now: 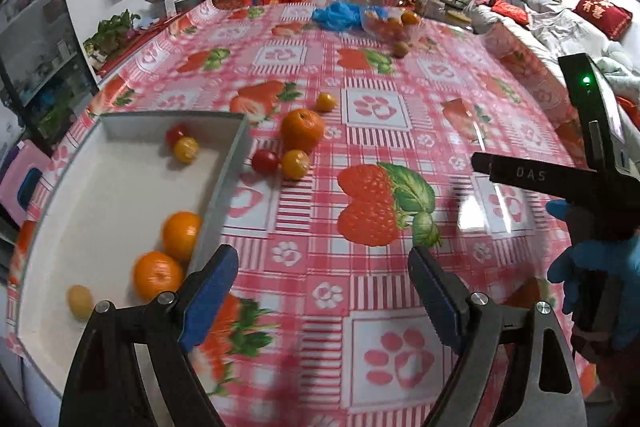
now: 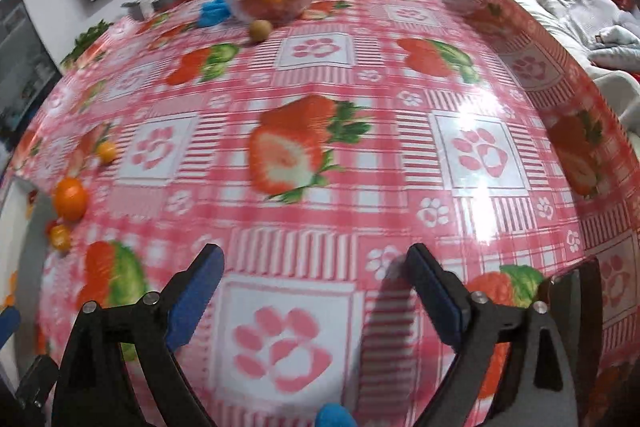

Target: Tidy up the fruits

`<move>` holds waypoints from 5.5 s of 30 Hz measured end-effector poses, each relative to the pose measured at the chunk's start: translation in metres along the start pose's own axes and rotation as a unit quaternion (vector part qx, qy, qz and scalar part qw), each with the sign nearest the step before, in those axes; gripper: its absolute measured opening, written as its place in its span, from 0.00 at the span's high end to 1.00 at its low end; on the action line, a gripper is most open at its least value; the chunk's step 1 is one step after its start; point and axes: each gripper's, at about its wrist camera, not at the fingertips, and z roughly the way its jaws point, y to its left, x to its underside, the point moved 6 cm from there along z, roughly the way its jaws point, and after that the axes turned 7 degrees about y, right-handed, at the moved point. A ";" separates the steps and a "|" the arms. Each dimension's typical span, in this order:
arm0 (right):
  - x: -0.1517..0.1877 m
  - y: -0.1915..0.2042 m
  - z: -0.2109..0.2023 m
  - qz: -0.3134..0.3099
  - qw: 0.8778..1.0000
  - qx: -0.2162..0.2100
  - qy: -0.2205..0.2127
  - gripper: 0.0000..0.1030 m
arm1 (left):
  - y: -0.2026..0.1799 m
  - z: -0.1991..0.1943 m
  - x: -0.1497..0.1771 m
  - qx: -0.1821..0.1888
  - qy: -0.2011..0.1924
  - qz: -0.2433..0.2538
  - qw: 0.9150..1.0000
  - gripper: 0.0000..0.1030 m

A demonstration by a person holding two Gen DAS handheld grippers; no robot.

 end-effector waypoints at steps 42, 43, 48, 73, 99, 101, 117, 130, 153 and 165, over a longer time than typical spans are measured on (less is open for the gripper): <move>-0.006 -0.001 0.007 -0.015 0.999 0.018 -0.021 0.00 | -0.017 0.054 -0.007 0.009 -0.001 0.037 0.999 0.01; -0.006 -0.001 0.007 -0.015 0.999 0.019 -0.021 0.00 | -0.017 0.054 -0.007 0.009 -0.001 0.037 0.999 0.01; -0.006 -0.001 0.006 -0.014 1.000 0.018 -0.021 0.00 | -0.017 0.054 -0.007 0.009 -0.001 0.037 0.999 0.01; -0.008 0.000 0.009 -0.014 1.000 0.018 -0.021 0.00 | -0.017 0.054 -0.007 0.009 -0.001 0.037 0.999 0.01; -0.008 0.000 0.008 -0.014 1.000 0.018 -0.021 0.00 | -0.007 0.058 -0.015 0.020 -0.001 0.047 0.999 0.01; -0.008 0.000 0.008 -0.013 1.000 0.016 -0.021 0.00 | -0.005 0.060 -0.019 0.018 0.000 0.049 0.999 0.01; -0.008 0.000 0.008 -0.015 0.999 0.019 -0.021 0.00 | 0.022 0.061 -0.047 0.033 0.011 -0.027 0.999 0.02; -0.007 0.000 0.008 -0.015 0.999 0.019 -0.021 0.00 | 0.012 0.034 -0.026 0.033 -0.013 0.000 0.999 0.11; -0.007 0.000 0.008 -0.017 0.999 0.019 -0.020 0.00 | 0.012 0.065 -0.054 -0.010 -0.003 0.019 1.000 0.66; -0.007 0.000 0.007 -0.016 0.999 0.019 -0.020 0.00 | -0.014 0.040 -0.004 0.040 -0.010 0.053 0.998 0.59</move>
